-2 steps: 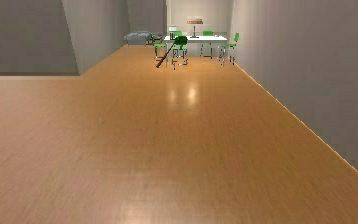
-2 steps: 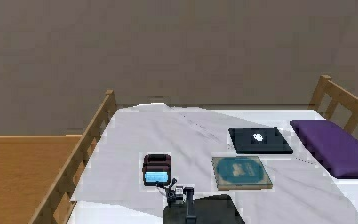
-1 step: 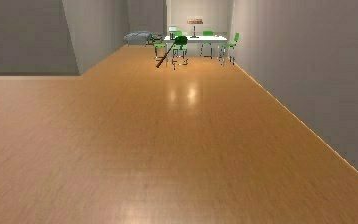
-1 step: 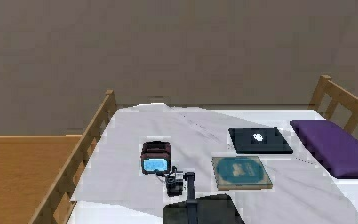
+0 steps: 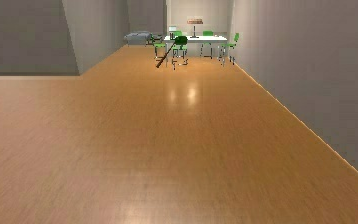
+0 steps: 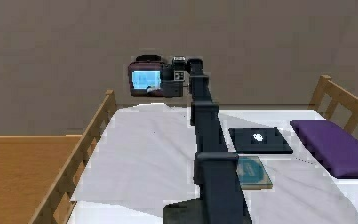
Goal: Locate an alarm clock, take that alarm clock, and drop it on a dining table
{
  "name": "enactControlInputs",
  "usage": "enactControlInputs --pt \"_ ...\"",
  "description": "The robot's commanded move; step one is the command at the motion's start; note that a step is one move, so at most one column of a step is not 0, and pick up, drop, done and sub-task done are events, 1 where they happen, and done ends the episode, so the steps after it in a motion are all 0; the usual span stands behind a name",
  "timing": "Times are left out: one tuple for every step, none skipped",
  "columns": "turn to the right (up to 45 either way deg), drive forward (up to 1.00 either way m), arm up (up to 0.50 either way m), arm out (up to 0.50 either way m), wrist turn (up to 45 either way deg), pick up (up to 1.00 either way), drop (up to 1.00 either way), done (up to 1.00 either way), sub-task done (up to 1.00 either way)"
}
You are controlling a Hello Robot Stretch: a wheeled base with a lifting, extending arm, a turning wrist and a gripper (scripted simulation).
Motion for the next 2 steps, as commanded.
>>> enactControlInputs --pt "0.0 0.00 0.06 0.00 0.0 0.00 0.00 0.00 0.00" --pt "0.0 0.00 0.00 0.00 -45.0 0.00 0.00 0.00 0.00"
